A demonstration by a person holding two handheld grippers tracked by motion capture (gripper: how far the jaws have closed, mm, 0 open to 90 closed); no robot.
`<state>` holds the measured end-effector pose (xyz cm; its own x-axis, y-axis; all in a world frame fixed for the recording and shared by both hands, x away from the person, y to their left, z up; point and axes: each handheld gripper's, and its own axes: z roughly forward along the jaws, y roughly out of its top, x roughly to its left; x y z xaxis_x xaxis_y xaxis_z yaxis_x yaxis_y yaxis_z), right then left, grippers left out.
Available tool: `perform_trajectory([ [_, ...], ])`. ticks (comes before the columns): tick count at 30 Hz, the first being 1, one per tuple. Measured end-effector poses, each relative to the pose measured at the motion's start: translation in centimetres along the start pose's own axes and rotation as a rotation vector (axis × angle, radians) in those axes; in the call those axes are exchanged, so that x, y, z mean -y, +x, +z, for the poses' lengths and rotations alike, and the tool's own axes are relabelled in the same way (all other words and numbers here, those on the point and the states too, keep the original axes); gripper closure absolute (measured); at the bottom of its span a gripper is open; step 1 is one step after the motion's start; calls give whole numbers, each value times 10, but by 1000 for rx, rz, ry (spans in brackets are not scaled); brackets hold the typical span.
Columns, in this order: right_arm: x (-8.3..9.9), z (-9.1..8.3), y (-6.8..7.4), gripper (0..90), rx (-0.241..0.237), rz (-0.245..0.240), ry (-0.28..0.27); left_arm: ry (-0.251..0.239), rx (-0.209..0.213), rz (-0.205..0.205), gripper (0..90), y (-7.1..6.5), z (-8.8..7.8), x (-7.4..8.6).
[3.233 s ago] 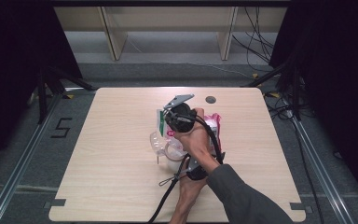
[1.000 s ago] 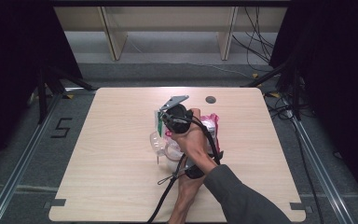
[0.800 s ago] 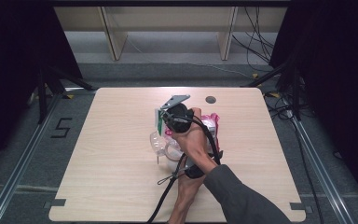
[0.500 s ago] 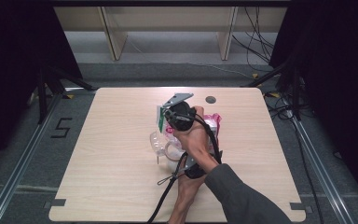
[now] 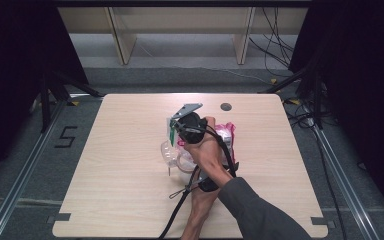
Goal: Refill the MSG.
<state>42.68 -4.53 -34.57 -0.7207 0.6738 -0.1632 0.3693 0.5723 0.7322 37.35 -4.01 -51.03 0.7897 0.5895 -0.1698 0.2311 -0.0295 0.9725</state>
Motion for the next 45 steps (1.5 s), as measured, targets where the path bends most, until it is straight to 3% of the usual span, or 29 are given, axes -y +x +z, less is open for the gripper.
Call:
perform_trajectory([
  [5,-1,1,2,900,-5,-11,18,-7,5,-7,779,0,0,0],
  [8,-1,2,2,900,-7,-4,3,-22,-8,-10,780,-1,1,1],
  [10,-1,2,3,900,-10,-15,19,-30,-12,-51,780,-4,1,1],
  [11,-1,2,5,900,-11,-17,18,-32,-12,-52,780,-4,1,1],
  [26,-2,2,4,900,-19,-28,7,-4,5,-47,781,0,-2,0],
  [34,-2,2,4,900,-20,-15,15,-22,-11,-52,781,-2,0,0],
  [36,-2,2,3,900,-20,-31,14,-26,-10,-50,780,-2,0,0],
  [39,-2,1,3,900,-17,-15,17,-24,-1,-17,781,0,1,0],
  [41,-2,1,3,900,-15,-15,17,-10,14,-16,781,0,0,-1],
  [45,-1,1,3,900,-9,-14,7,-26,1,-18,781,-1,1,-1],
])
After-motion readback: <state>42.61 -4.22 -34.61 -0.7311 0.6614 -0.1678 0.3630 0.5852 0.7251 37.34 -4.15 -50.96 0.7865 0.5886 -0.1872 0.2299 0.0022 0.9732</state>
